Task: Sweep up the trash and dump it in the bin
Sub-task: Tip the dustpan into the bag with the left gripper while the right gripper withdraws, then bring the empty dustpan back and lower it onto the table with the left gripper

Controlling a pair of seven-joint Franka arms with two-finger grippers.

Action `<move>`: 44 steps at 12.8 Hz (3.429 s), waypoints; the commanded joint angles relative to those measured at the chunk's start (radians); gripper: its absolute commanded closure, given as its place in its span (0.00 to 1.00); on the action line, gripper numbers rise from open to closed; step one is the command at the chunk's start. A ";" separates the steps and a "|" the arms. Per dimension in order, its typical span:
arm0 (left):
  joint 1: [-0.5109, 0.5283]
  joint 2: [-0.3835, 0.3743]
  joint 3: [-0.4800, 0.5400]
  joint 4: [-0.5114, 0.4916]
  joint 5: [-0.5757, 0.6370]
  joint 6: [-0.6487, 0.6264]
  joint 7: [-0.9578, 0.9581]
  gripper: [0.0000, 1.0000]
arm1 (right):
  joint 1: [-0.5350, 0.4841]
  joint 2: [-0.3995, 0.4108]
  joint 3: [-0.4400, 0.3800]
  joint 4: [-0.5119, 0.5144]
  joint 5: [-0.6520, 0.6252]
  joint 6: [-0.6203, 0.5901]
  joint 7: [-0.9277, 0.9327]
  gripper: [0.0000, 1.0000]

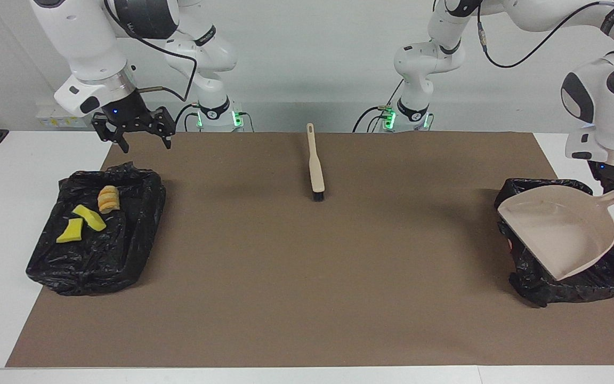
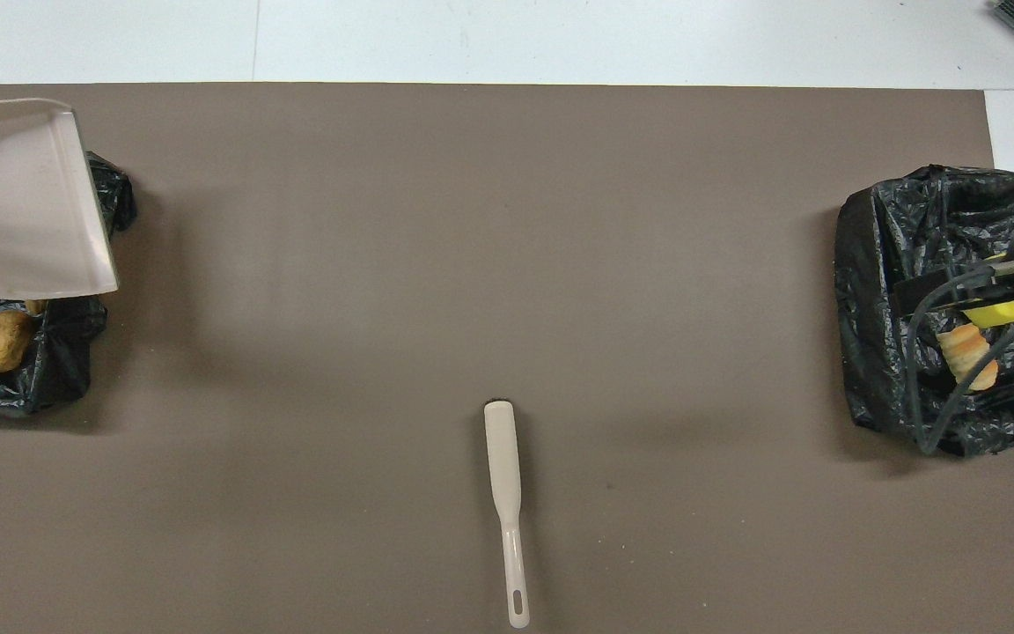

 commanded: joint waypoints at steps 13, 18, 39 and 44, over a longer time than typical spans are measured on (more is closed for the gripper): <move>-0.537 0.108 0.011 -0.039 -0.445 -0.071 -1.270 1.00 | -0.005 -0.002 0.006 0.002 -0.003 0.010 0.015 0.00; -0.637 0.203 0.009 0.111 -0.521 -0.029 -1.562 1.00 | -0.007 -0.002 0.006 0.002 -0.003 0.010 0.015 0.00; -0.764 0.389 0.006 0.201 -0.559 -0.023 -1.702 0.84 | -0.007 -0.002 0.006 0.002 -0.003 0.010 0.015 0.00; -0.749 0.375 0.025 0.201 -0.551 -0.026 -1.707 0.17 | -0.005 -0.002 0.006 0.002 -0.003 0.010 0.015 0.00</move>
